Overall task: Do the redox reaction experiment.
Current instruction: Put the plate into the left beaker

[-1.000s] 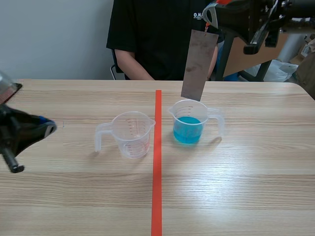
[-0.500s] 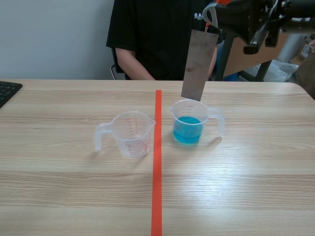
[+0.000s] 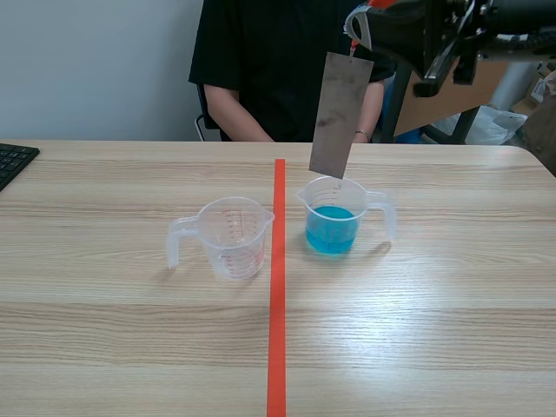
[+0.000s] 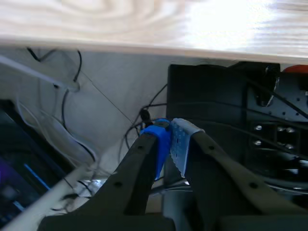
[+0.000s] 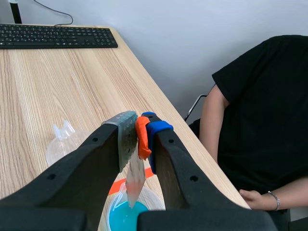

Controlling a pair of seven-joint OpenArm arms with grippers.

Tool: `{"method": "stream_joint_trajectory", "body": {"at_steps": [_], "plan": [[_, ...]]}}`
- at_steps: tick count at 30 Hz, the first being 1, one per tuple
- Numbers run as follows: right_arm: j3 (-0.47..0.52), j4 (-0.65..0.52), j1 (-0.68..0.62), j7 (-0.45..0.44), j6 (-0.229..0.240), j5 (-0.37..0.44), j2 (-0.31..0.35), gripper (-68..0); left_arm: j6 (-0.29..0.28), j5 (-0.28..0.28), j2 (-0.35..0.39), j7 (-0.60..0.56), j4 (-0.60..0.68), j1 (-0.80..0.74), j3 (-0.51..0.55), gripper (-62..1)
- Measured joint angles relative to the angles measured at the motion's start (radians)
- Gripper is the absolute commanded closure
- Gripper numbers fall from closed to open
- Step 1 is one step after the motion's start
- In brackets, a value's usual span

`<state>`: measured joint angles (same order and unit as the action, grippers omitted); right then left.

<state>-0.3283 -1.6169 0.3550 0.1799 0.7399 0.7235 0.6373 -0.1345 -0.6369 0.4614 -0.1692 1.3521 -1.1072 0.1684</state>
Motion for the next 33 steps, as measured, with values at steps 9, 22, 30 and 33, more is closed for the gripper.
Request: {"method": "stream_joint_trajectory", "body": {"at_steps": [9, 22, 30, 33], "plan": [[0.000, 0.000, 0.046, 0.027, 0.000, -0.005, -0.059, -1.5, 0.000, 0.000, -0.029, 0.015, -0.018, 0.082, -0.069, -2.7], [-0.027, 0.000, 0.068, 0.097, 0.000, -0.067, -0.209, -1.5, 0.000, 0.000, -0.029, 0.097, -0.042, 0.163, -0.108, -2.7], [-0.089, 0.000, 0.068, 0.115, 0.000, -0.127, -0.287, -1.5, 0.000, 0.000, -0.029, 0.129, -0.042, 0.158, -0.108, -2.7], [-0.098, 0.000, 0.068, 0.125, 0.000, -0.135, -0.314, -1.5, 0.000, 0.000, -0.029, 0.129, -0.042, 0.157, -0.108, -2.7]]}}
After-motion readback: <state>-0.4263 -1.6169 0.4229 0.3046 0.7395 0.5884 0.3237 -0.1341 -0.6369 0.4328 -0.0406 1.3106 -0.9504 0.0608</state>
